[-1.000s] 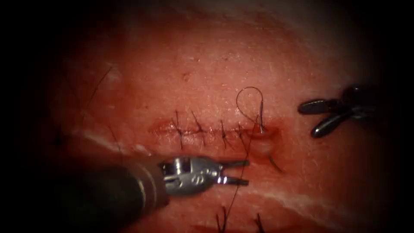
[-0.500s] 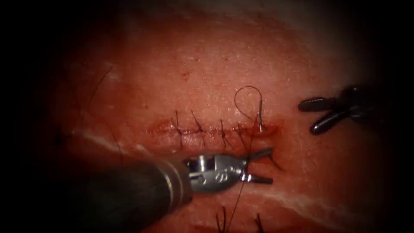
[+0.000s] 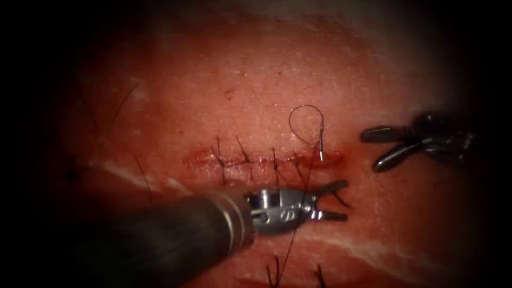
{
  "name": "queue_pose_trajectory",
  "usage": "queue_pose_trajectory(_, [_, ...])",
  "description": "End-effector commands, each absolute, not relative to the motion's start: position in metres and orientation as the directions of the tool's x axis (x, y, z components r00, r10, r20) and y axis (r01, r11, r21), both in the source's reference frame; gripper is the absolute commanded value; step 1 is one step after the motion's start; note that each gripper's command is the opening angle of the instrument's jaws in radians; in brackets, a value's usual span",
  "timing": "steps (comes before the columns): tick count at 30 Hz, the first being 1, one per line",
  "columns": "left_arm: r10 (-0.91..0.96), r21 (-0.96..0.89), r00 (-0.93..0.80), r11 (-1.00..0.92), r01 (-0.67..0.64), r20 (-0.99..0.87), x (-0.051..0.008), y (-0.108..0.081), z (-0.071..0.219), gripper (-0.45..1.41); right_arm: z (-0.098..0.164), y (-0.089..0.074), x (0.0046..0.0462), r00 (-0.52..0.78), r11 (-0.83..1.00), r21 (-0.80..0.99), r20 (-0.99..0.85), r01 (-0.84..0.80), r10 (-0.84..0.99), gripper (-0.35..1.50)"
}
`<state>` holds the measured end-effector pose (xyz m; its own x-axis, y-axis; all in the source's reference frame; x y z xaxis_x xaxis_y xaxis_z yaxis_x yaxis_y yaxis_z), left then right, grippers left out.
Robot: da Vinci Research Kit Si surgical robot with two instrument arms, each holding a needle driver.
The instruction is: Wound Closure
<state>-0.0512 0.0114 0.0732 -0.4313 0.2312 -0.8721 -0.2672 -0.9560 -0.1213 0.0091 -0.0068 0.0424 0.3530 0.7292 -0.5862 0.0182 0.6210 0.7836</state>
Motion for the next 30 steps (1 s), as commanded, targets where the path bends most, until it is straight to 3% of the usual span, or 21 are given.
queue_pose_trajectory(1, [0.235,-0.119,-0.426,-0.952,-0.282,-0.873,-0.0519,0.011,0.074,-0.45,0.043,-0.008,0.0093,0.354,0.617,0.787,-0.583,0.02,0.732,1.11])
queue_pose_trajectory(6, [0.248,-0.105,-0.418,-0.936,-0.337,-0.874,-0.0515,0.011,0.074,-0.45,0.043,-0.008,0.0092,0.355,0.617,0.787,-0.583,0.021,0.731,1.11])
queue_pose_trajectory(12, [0.433,-0.313,-0.307,-0.875,-0.37,-0.847,-0.0514,0.01,0.072,-0.45,0.043,-0.008,0.0092,0.355,0.618,0.786,-0.584,0.021,0.73,1.11])
queue_pose_trajectory(20, [0.68,-0.63,-0.106,-0.718,-0.296,-0.725,-0.052,0.01,0.067,-0.45,0.043,-0.009,0.0092,0.352,0.619,0.785,-0.585,0.022,0.73,1.11])
queue_pose_trajectory(30, [0.777,-0.768,-0.014,-0.624,-0.141,-0.629,-0.0504,0.009,0.064,-0.45,0.043,-0.009,0.0092,0.352,0.624,0.781,-0.59,0.024,0.726,1.11])
